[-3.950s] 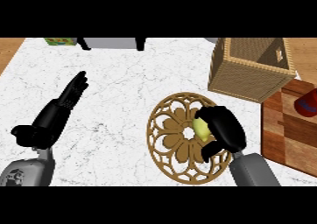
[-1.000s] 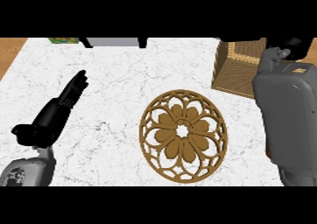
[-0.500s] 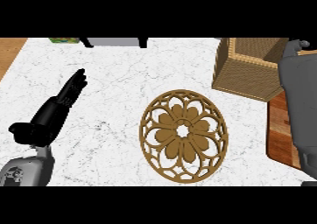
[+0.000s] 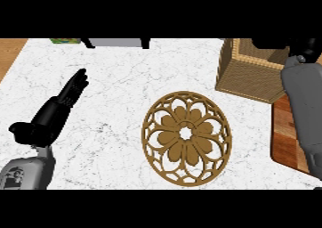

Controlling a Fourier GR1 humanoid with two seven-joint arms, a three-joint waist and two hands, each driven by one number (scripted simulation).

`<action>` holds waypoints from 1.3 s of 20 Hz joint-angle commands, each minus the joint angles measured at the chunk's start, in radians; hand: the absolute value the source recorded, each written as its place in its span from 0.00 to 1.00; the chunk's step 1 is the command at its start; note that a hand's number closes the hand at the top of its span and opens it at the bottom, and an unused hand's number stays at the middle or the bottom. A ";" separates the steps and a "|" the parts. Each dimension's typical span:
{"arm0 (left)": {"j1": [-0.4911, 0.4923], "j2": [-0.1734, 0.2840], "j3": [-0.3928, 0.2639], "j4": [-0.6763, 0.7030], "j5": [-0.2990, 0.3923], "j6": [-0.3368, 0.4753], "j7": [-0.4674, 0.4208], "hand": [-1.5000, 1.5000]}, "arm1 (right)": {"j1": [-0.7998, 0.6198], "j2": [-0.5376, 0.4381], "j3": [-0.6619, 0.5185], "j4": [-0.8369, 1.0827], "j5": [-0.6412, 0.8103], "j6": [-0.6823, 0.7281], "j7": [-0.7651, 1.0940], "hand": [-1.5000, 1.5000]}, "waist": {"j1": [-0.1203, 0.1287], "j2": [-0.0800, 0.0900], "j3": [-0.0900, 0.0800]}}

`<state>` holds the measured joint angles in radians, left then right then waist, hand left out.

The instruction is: Pick the lemon from the placemat and place it in the basket

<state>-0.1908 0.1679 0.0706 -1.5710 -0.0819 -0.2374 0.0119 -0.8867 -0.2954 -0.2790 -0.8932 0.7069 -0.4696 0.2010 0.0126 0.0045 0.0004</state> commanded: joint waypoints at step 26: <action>-0.001 -0.007 0.011 0.016 -0.021 0.007 -0.026 0.50 | -0.102 -0.205 -0.276 0.230 -0.429 0.079 -0.273 0.00 | -0.018 -0.005 -0.001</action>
